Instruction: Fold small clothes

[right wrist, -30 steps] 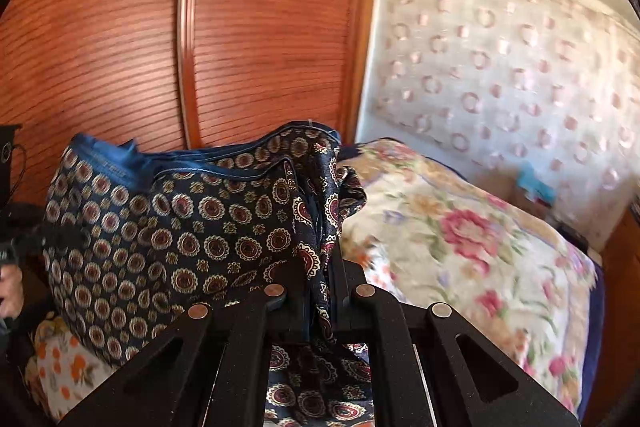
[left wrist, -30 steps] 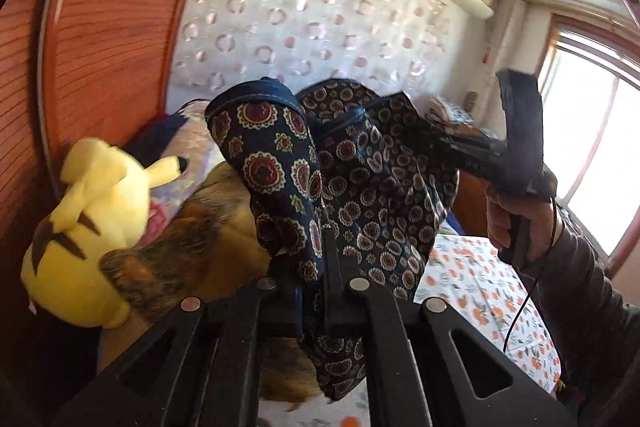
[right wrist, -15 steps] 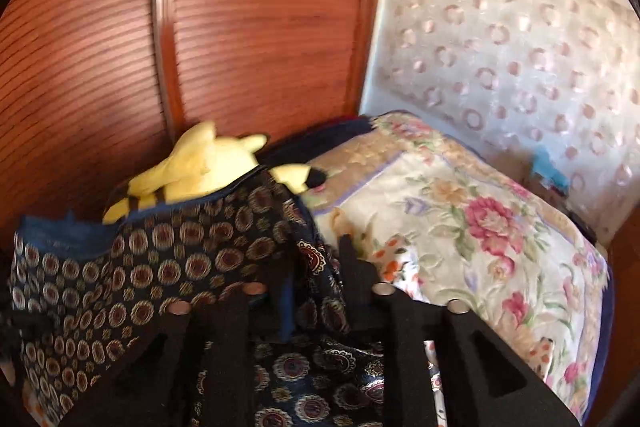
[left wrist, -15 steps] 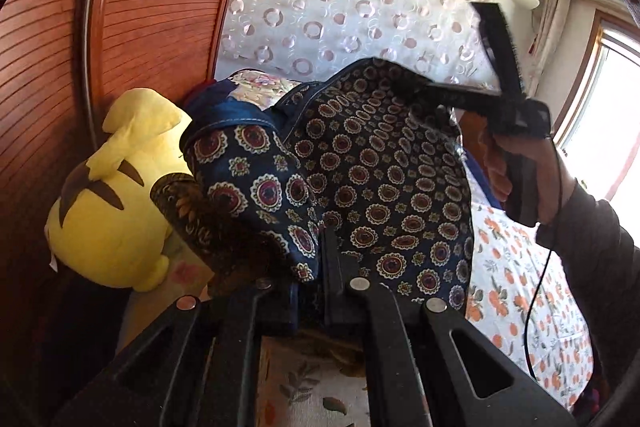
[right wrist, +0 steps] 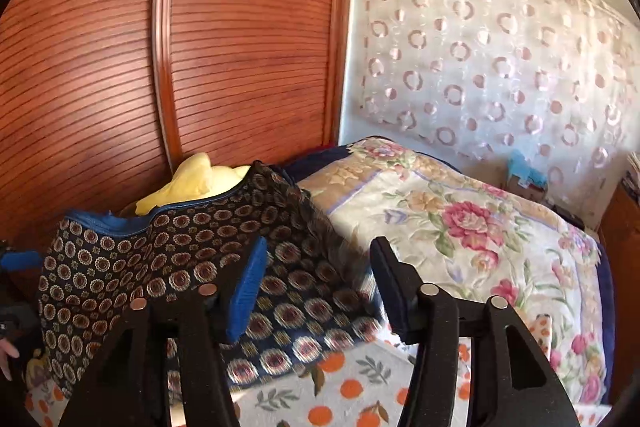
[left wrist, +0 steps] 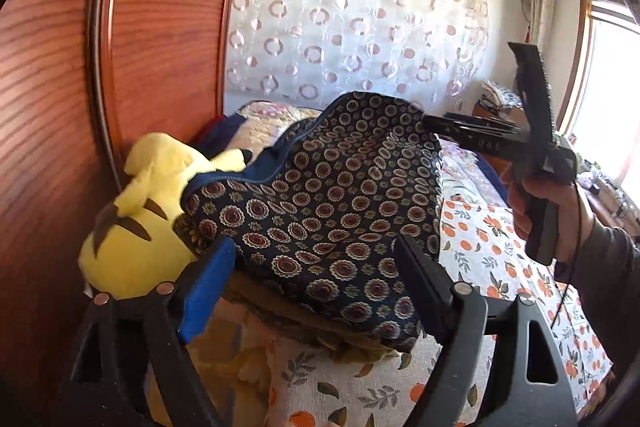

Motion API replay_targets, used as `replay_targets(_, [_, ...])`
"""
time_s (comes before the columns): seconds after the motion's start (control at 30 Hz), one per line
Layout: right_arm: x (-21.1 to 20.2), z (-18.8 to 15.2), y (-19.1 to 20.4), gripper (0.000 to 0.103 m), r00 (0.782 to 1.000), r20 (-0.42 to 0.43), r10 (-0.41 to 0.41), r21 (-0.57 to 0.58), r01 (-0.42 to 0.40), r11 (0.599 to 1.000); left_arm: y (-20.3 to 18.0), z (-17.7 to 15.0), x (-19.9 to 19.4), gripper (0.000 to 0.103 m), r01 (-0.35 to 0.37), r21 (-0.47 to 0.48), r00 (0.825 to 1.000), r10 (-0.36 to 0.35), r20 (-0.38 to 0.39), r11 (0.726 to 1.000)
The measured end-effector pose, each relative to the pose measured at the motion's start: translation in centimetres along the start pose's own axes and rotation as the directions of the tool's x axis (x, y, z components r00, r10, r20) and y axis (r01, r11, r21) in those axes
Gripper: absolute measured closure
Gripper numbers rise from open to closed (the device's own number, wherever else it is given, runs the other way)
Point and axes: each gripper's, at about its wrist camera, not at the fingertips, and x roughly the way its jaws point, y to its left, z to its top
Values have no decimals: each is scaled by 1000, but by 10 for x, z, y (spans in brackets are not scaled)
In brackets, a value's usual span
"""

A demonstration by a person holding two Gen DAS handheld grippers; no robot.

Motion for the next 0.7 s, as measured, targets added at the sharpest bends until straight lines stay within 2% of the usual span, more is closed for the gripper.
replay_targets(0.2, [-43,-20,0,43,1000,13,6,41,-7,999,-22,0,-16,21,1,42,1000,-1,14,999])
replay_targets(0.47, [-123,-65,6,39,999,28,-20,90,18,996,-75,-4,-29,21,43,100,999,-44,8,994])
replay_targets(0.7, [-200,-99,17,29,997,42,-63,130,58,990,-119,-17,-34,21,62,141,998,-62,-3,988])
